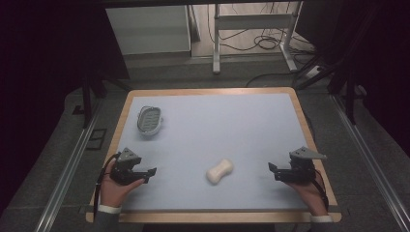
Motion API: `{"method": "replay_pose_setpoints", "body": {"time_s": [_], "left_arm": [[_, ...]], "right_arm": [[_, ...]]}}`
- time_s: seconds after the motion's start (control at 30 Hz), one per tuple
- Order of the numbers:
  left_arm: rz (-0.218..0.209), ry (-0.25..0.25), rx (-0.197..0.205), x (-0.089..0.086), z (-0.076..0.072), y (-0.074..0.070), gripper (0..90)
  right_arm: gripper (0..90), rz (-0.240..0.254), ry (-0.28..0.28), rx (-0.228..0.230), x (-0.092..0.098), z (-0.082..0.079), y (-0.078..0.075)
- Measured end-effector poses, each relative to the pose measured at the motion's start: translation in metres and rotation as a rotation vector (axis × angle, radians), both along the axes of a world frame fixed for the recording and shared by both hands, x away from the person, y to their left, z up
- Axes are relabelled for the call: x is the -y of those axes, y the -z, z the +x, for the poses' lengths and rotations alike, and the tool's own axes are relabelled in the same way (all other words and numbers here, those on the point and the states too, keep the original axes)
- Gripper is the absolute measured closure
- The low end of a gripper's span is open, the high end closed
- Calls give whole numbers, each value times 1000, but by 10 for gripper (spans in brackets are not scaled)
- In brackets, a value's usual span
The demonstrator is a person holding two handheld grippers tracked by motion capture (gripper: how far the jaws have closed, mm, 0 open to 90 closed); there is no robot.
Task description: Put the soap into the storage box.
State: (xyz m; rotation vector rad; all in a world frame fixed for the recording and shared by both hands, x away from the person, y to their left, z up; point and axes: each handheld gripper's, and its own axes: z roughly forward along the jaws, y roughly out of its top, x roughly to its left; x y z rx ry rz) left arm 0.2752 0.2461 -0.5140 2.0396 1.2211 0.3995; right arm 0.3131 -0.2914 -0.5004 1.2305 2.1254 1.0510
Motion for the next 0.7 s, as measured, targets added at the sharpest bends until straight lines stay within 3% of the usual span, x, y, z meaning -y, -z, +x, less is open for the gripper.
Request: {"method": "replay_pose_setpoints", "body": {"time_s": [0.4,0.7], "left_arm": [[9,-12,-7,-1,2,1,234],[9,4,17,5,-1,-13,237]], "right_arm": [[79,7,6,-2,5,0,1],[79,11,16,3,10,-2,-1]]}}
